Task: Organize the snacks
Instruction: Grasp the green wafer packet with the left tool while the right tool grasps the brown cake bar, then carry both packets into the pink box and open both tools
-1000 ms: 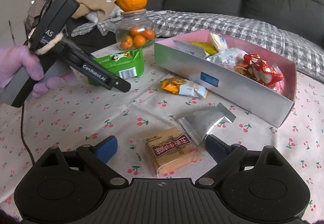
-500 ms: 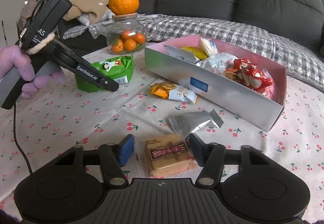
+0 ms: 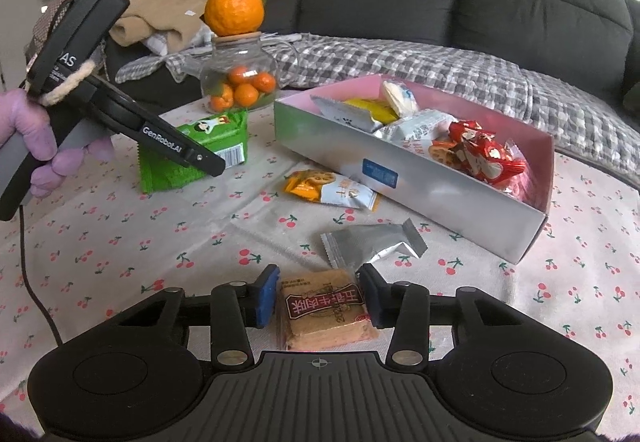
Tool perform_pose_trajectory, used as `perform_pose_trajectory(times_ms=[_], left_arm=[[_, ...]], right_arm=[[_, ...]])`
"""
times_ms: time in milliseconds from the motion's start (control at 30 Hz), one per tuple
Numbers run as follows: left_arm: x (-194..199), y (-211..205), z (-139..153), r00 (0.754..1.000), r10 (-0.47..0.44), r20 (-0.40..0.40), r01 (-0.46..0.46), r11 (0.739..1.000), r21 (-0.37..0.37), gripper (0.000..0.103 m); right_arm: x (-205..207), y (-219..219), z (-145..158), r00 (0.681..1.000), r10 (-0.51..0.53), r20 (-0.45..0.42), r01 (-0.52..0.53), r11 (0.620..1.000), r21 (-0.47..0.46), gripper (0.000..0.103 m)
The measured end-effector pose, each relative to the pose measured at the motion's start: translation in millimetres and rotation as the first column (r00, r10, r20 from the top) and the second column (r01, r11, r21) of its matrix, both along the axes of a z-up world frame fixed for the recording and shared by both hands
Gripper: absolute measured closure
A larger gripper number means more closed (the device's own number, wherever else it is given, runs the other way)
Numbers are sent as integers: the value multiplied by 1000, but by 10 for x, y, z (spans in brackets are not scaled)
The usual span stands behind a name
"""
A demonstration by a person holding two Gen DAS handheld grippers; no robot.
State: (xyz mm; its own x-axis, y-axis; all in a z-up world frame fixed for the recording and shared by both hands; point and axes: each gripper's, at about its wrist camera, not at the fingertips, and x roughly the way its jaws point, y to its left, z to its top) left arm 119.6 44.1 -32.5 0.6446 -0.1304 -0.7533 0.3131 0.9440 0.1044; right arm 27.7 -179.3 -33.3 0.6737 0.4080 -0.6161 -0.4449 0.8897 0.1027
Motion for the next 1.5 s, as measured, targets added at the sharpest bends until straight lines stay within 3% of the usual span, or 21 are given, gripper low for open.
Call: perform_pose_trajectory(times_ms=[500, 667, 967, 1267, 1500], left_arm=[[-66, 146, 319, 994, 85, 71, -81, 995, -62, 65], [-72, 179, 537, 985, 136, 111, -122, 985, -125, 65], [98, -161, 765, 995, 52, 85, -29, 969, -246, 65], [362, -533, 644, 998, -11, 61, 28, 955, -296, 65], [460, -592, 532, 999, -30, 43, 42, 953, -302, 65]], right_arm=[[-3, -172, 250, 999, -41, 23, 37, 988, 148, 60], [154, -239, 443, 996, -89, 21, 84, 981, 174, 60], [770, -523, 860, 971, -230, 70, 209, 951, 230, 60], [1293, -954, 595, 923, -381, -52, 373, 854, 362, 60], [1439, -1046, 380, 908, -404, -108, 413, 826, 383, 60]])
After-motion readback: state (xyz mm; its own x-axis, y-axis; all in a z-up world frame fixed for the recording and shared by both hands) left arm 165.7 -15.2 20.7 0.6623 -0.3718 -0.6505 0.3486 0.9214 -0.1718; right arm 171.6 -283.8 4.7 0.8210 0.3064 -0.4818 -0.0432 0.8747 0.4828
